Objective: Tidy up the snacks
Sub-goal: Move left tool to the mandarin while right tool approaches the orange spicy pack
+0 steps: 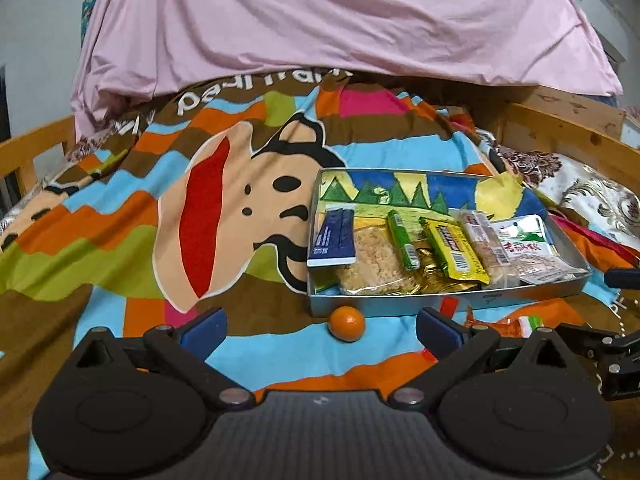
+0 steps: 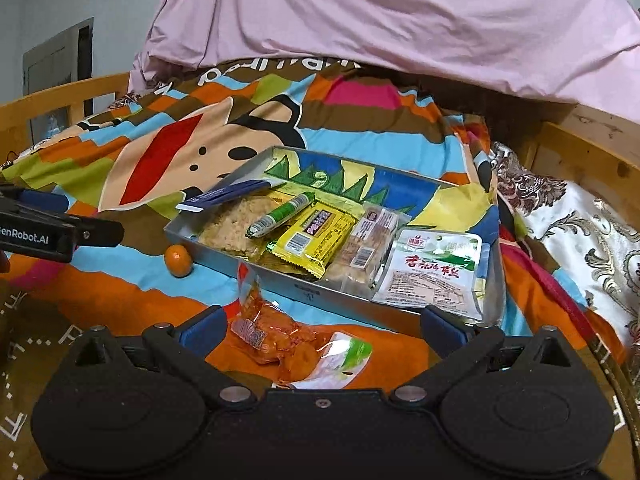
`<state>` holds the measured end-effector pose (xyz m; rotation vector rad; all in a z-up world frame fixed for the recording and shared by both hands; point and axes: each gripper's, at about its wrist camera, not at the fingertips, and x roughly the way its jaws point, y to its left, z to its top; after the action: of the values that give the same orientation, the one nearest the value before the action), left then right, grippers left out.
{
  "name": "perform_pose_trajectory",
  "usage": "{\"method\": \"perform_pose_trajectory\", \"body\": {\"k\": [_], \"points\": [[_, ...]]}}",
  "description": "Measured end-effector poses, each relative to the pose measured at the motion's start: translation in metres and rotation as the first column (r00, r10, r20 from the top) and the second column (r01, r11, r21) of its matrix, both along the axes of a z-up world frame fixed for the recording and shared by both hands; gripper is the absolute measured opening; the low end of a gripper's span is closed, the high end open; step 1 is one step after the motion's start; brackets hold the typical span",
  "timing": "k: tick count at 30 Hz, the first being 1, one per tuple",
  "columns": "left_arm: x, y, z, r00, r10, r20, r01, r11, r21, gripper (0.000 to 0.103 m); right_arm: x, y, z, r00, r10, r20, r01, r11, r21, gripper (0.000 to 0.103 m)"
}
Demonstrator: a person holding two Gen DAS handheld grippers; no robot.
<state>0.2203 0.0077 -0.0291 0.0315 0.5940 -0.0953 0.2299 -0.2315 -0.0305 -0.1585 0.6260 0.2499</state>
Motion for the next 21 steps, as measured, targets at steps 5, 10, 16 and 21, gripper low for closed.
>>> {"method": "perform_pose_trajectory", "body": {"k": [5, 10, 16, 21], "points": [[0.011, -0.001, -0.008, 1.000, 0.009, -0.017, -0.009, 1.000, 0.008, 0.103, 0.007, 0.004, -0.005, 1.000, 0.020, -0.002, -0.020, 0.999, -0.040, 0.102], [0.017, 0.002, -0.014, 0.998, 0.024, -0.051, -0.024, 1.000, -0.016, 0.103, 0.014, 0.002, -0.009, 1.000, 0.023, -0.015, -0.024, 0.999, -0.035, 0.102], [0.023, 0.002, -0.019, 0.998, 0.024, -0.059, -0.025, 1.000, -0.016, 0.103, 0.020, 0.001, -0.012, 0.999, 0.026, -0.030, -0.027, 0.999, -0.030, 0.102], [0.030, 0.001, -0.024, 0.997, 0.022, -0.070, -0.023, 1.000, -0.016, 0.103, 0.024, 0.002, -0.016, 0.998, 0.039, -0.052, -0.040, 0.999, -0.030, 0.102]]}}
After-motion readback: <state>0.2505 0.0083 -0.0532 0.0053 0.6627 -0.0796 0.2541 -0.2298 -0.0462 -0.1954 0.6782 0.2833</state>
